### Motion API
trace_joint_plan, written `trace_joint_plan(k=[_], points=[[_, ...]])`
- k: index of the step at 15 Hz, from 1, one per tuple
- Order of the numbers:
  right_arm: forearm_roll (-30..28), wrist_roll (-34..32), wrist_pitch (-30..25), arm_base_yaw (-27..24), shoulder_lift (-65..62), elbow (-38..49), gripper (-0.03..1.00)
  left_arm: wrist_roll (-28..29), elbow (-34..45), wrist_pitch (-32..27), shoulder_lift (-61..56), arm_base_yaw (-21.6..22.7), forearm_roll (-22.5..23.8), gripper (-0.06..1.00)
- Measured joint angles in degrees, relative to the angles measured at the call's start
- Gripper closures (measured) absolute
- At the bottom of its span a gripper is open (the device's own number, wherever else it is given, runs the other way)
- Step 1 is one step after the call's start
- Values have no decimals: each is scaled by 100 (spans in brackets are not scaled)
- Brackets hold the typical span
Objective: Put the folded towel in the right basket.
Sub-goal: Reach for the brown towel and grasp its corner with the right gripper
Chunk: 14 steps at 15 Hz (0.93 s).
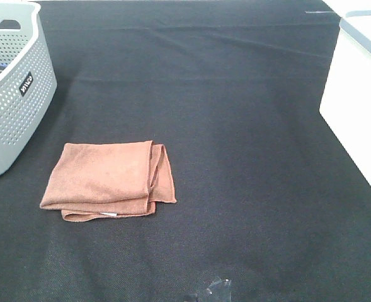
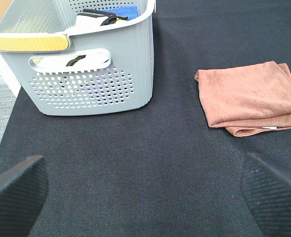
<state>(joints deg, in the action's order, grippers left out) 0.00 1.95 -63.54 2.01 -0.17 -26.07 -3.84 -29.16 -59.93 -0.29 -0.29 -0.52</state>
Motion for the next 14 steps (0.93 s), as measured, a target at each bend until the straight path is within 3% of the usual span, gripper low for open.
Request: trace_joint_plan(k=[14], points=[[0,0,0,0,0,0,0,0,0,0,0,0,0,-4]])
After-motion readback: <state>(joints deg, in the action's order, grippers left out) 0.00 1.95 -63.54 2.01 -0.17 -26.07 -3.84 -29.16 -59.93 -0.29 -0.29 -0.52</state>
